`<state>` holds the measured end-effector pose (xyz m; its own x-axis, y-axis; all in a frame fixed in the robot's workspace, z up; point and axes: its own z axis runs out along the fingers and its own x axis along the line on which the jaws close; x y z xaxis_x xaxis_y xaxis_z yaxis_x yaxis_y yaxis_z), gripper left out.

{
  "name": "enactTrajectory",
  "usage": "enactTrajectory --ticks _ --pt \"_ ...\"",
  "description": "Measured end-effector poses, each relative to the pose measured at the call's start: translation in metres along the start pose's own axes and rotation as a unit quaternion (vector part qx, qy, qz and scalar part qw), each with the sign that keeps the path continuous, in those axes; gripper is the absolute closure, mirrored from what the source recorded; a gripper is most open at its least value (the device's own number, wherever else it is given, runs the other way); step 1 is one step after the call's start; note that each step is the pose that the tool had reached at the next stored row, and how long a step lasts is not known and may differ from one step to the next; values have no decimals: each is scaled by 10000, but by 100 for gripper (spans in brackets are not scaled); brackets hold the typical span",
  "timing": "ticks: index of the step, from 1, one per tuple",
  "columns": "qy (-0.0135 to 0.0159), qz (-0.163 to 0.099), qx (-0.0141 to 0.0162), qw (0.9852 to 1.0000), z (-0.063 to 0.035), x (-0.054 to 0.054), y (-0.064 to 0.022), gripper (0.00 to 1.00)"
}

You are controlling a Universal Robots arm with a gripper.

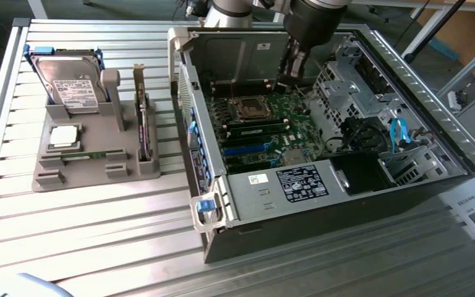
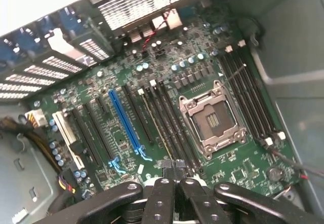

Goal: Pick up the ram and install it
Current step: 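Press down the ram until it locks into place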

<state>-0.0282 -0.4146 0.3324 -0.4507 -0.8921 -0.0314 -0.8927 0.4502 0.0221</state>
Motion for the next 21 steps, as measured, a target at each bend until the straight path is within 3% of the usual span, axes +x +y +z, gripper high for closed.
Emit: enactTrajectory --ticks 5,11,16,21 --pt "-8 363 11 9993 0 0 0 90" --pt "-17 776 24 9970 0 0 0 90" --pt "-25 1124 35 9937 0 0 0 90" --pt "-33 1472 46 9891 0 0 0 90"
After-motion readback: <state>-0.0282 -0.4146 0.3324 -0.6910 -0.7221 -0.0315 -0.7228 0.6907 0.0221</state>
